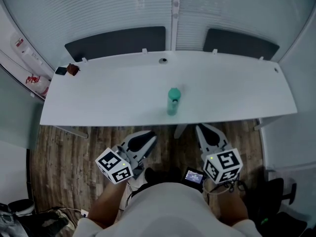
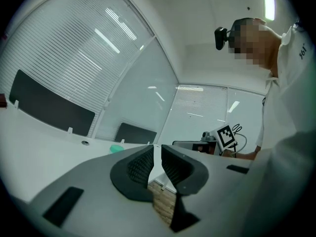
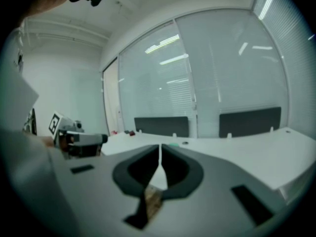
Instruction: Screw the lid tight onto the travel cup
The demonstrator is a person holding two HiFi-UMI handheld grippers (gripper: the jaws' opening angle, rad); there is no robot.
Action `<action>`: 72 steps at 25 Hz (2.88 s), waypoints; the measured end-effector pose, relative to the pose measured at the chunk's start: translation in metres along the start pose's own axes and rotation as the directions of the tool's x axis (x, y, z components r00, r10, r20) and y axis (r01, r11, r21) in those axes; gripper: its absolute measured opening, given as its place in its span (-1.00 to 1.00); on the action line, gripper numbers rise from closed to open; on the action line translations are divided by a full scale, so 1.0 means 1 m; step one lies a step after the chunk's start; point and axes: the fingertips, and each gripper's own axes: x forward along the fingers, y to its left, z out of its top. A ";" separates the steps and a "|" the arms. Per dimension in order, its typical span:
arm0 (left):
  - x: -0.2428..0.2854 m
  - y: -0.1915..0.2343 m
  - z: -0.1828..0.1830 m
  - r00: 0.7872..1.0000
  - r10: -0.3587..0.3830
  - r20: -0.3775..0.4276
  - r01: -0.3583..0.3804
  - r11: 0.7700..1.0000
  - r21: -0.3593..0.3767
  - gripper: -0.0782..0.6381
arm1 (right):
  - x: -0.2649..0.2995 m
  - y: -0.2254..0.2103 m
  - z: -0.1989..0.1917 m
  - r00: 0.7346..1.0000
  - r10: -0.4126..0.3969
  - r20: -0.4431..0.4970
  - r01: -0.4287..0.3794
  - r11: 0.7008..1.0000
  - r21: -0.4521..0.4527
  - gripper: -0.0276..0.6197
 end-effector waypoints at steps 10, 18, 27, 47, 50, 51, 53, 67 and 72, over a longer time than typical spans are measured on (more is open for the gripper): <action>0.004 -0.027 -0.022 0.996 0.087 0.015 -0.087 0.996 -0.035 -0.59 | -0.015 -0.013 -0.018 0.995 0.091 -0.037 -0.091 0.996 -0.002 -0.82; -0.009 -0.039 -0.041 0.988 0.153 0.017 -0.152 0.987 -0.059 -0.59 | -0.016 -0.017 -0.031 0.991 0.129 -0.040 -0.129 0.992 0.009 -0.82; -0.041 -0.048 -0.038 0.992 0.125 0.020 -0.124 0.991 -0.051 -0.59 | -0.036 0.009 -0.029 0.997 0.075 -0.022 -0.075 0.997 0.004 -0.83; -0.112 -0.071 -0.038 0.999 0.034 -0.005 -0.034 0.999 -0.035 -0.59 | -0.089 0.078 -0.046 0.999 -0.040 -0.016 0.040 0.999 0.012 -0.84; -0.109 -0.074 -0.035 1.000 0.020 -0.007 -0.020 1.000 -0.022 -0.59 | -0.090 0.079 -0.042 0.999 -0.043 -0.012 0.043 0.999 0.005 -0.84; -0.108 -0.074 -0.036 1.000 0.015 -0.008 -0.015 1.000 -0.021 -0.59 | -0.090 0.079 -0.041 0.999 -0.045 -0.012 0.045 0.999 -0.002 -0.84; -0.106 -0.075 -0.039 1.000 0.007 -0.013 -0.007 1.000 -0.024 -0.59 | -0.090 0.079 -0.042 0.999 -0.045 -0.011 0.045 0.999 -0.008 -0.84; -0.101 -0.081 -0.048 0.999 -0.016 -0.032 0.015 0.999 -0.031 -0.59 | -0.091 0.093 -0.032 1.000 -0.027 -0.002 0.027 0.991 -0.133 -0.85; -0.099 -0.085 -0.058 0.999 -0.016 -0.044 0.014 0.999 -0.043 -0.59 | -0.094 0.091 -0.044 0.999 -0.024 -0.023 0.021 0.992 -0.121 -0.85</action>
